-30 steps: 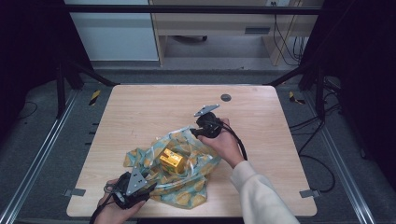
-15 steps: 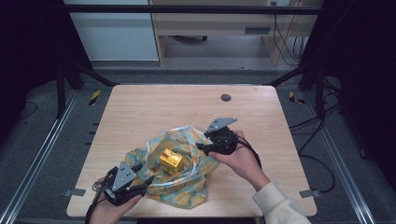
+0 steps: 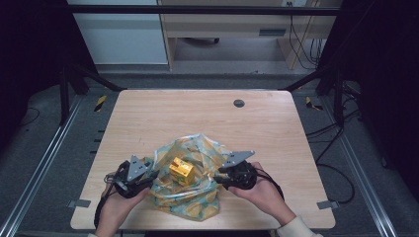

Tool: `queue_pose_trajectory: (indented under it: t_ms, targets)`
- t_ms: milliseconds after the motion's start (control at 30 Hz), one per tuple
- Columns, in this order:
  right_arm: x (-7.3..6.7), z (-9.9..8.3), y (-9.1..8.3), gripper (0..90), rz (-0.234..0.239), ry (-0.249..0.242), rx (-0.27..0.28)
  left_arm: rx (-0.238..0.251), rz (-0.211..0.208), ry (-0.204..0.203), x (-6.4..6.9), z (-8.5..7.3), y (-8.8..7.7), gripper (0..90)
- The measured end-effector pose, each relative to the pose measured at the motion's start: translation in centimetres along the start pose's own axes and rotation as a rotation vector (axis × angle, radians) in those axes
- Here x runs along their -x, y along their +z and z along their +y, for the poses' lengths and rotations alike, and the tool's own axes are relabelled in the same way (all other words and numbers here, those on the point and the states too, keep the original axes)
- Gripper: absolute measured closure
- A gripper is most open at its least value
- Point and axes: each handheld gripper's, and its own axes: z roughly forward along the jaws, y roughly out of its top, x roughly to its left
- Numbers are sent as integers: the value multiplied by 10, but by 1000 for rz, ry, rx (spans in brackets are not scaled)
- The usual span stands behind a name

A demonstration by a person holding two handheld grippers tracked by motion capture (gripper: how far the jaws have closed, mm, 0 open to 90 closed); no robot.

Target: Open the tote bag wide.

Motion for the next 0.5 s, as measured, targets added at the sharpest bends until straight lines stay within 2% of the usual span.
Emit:
queue_pose_trajectory:
  t_ms: [67, 133, 200, 267, 433, 500]
  targets:
    - [-1, -7, 2, 799, 3, -4, 4, -20, 1, 17, 2, -1, 1, 711]
    - [-1, -13, 4, 883, -2, 8, 26, -57, 30, 55, 5, 0, 4, 760]
    - [-1, -18, 6, 900, -10, 14, 22, -93, 39, 82, 7, -1, 8, 804]
    - [-2, -22, 10, 900, 3, 27, 3, -125, 44, 102, 8, -3, 14, 839]
    - [-7, -31, 15, 900, 12, 8, -79, -162, 27, 89, 4, -8, 20, 875]
    - [-8, -33, 15, 900, 21, 13, -92, -166, 21, 78, 3, -10, 22, 884]
